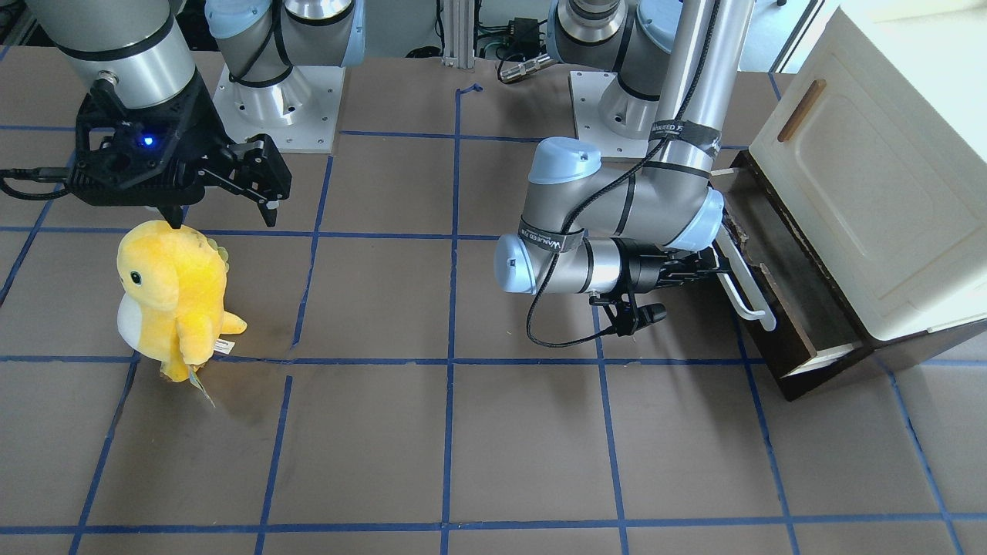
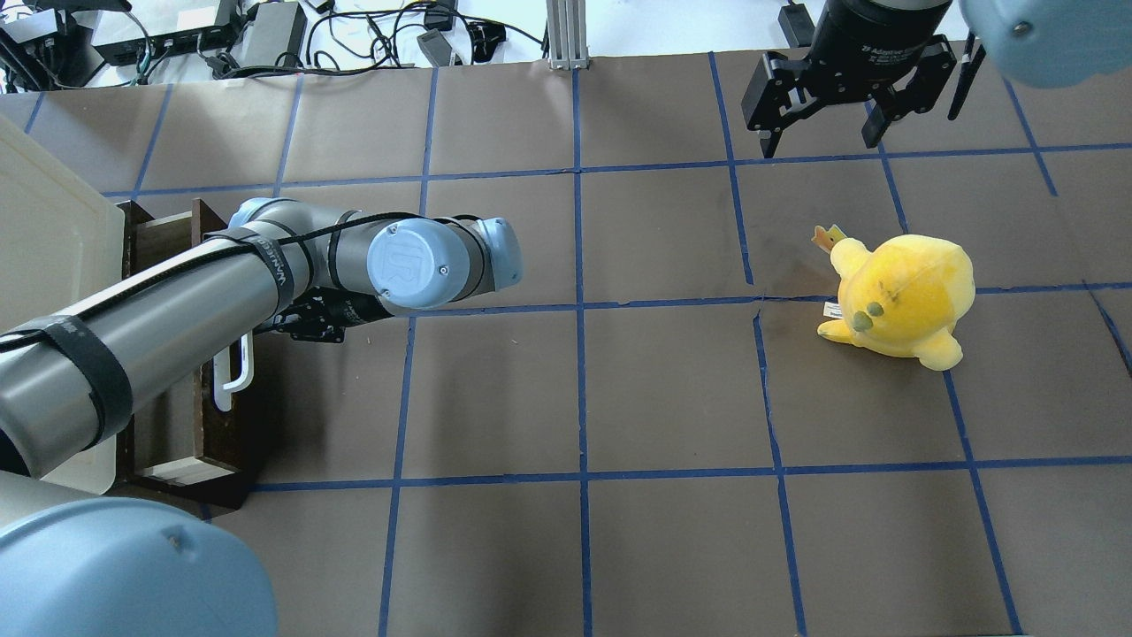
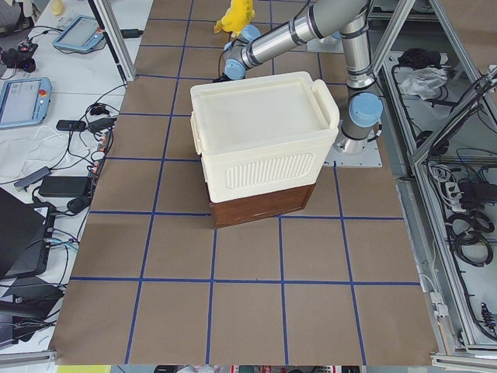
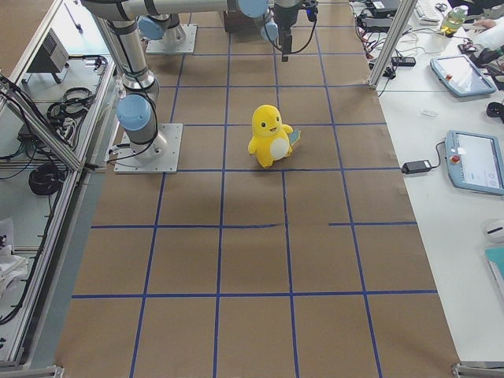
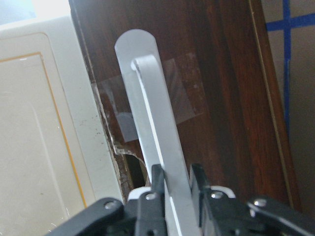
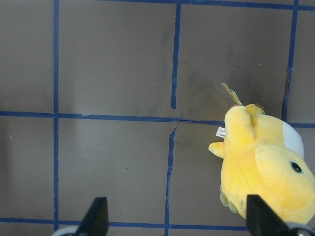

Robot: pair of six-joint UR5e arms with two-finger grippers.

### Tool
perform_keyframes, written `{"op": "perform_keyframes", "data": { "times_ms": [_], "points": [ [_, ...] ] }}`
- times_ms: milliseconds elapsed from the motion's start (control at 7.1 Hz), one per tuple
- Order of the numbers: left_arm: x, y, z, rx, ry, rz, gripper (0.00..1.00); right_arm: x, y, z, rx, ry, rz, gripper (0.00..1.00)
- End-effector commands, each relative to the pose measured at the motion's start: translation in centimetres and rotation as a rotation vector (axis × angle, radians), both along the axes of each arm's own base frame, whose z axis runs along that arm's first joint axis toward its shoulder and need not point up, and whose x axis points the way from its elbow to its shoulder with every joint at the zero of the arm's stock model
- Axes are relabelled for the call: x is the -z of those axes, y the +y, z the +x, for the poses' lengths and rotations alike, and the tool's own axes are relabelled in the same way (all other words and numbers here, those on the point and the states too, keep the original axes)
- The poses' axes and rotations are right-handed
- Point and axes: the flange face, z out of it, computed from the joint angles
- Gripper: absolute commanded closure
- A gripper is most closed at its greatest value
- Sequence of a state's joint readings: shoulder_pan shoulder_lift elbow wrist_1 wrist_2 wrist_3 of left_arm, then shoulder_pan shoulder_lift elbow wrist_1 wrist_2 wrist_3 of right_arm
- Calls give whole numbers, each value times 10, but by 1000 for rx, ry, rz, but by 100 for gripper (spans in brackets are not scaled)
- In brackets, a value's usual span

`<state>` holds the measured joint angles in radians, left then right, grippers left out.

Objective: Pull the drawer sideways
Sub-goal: 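Keep pulling the drawer farther out with the left gripper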

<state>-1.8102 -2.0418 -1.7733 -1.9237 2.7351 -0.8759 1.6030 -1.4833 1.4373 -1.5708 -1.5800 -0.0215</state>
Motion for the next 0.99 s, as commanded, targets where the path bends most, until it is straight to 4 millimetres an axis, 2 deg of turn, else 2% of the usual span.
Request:
{"op": "perform_keyframes", "data": {
  "times_ms": [0, 845],
  "points": [
    [2, 0, -1, 1, -1, 3, 84, 0, 0, 0, 0, 0, 0, 0],
    [-3, -10, -3, 3, 4, -17, 84, 0, 0, 0, 0, 0, 0, 0]
  ]
}}
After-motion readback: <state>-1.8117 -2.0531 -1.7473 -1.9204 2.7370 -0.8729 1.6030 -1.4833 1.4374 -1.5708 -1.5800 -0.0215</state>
